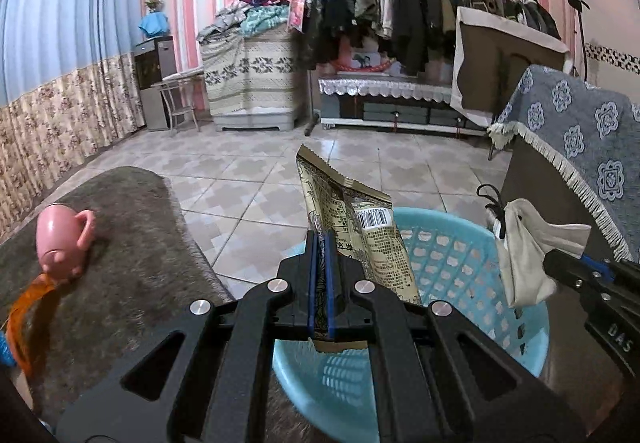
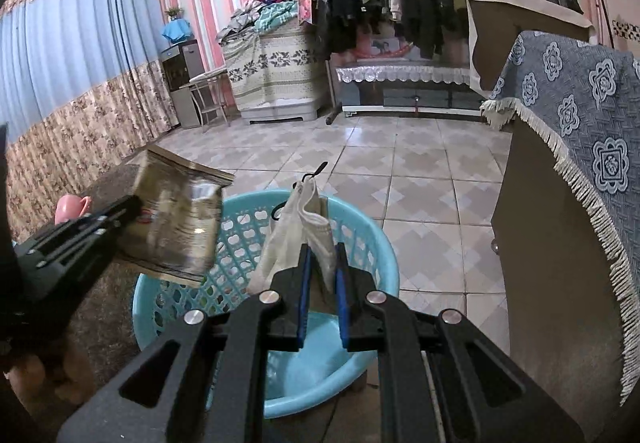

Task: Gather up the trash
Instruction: 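Carry both items to the blue basket and open both grippers over it, then move both tools back over the rug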

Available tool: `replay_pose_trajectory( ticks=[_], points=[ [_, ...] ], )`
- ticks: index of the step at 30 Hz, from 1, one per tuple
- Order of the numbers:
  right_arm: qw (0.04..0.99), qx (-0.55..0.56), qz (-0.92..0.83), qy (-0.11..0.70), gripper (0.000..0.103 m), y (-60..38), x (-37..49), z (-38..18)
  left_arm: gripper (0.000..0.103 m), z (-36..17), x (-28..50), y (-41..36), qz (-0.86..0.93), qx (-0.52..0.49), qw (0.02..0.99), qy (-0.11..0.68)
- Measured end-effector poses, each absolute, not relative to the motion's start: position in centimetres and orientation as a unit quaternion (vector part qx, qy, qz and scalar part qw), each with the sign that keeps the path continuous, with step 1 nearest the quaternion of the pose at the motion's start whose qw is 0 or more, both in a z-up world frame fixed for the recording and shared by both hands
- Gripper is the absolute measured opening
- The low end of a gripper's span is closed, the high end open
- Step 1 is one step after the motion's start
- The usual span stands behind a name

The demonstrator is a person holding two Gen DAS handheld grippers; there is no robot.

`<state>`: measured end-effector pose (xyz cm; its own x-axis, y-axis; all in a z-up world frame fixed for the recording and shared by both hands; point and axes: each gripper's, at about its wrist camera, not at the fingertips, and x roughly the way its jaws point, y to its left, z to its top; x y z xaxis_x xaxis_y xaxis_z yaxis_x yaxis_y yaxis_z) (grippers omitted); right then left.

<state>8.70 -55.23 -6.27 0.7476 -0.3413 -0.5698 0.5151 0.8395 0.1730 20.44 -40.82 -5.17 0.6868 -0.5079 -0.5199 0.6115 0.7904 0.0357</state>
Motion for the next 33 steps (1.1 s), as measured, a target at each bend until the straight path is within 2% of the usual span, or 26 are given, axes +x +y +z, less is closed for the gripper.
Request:
replay_pose_trajectory(
  ticks=[3, 4, 5, 7, 13, 17, 18, 20, 24, 26, 28, 33],
  points=[
    [0.920, 0.160, -0.231, 0.274, 0.012, -55.0, 9.1, -6.6, 0.011, -5.4, 21.0, -40.9, -0.307, 0.103, 0.910, 0.259],
    [0.920, 0.160, -0.230, 0.275, 0.012, -55.0, 9.2, -6.7, 0.024, -5.5, 21.1, -40.8, -0.309, 0.101, 0.909, 0.262],
    [0.920, 0.160, -0.228, 0.276, 0.012, -55.0, 9.3, -6.7, 0.042, -5.5, 21.2, -40.5, -0.307, 0.103, 0.908, 0.265],
    [0.920, 0.162, -0.223, 0.277, 0.012, -54.9, 9.6, -6.9, 0.058, -5.3, 21.1, -39.8, -0.290, 0.106, 0.916, 0.255],
    [0.924, 0.164, -0.205, 0.278, 0.012, -54.5, 10.7, -7.4, 0.080, -4.6, 21.3, -36.5, -0.266, 0.082, 0.924, 0.263],
    [0.926, 0.164, -0.195, 0.280, 0.016, -54.0, 11.7, -8.0, 0.088, -3.9, 21.2, -34.4, -0.248, 0.069, 0.931, 0.258],
    [0.925, 0.163, -0.193, 0.284, 0.021, -53.8, 12.0, -8.2, 0.089, -3.7, 21.1, -33.9, -0.240, 0.068, 0.934, 0.256],
    [0.923, 0.161, -0.196, 0.290, 0.061, -53.5, 12.4, -8.6, 0.090, -3.3, 20.9, -33.2, -0.232, 0.065, 0.937, 0.253],
    [0.921, 0.146, -0.200, 0.300, 0.068, -53.0, 12.9, -8.8, 0.091, -2.4, 20.5, -31.5, -0.216, 0.057, 0.943, 0.245],
    [0.923, 0.135, -0.207, 0.294, 0.082, -52.6, 12.8, -8.4, 0.092, -2.0, 20.1, -30.9, -0.209, 0.061, 0.947, 0.238],
    [0.927, 0.127, -0.212, 0.282, 0.087, -52.2, 12.5, -7.7, 0.092, -1.6, 19.6, -30.1, -0.198, 0.066, 0.951, 0.228],
    [0.937, 0.116, -0.196, 0.266, 0.087, -51.0, 12.1, -6.3, 0.094, -0.1, 18.7, -26.7, -0.170, 0.054, 0.960, 0.216]
  ],
)
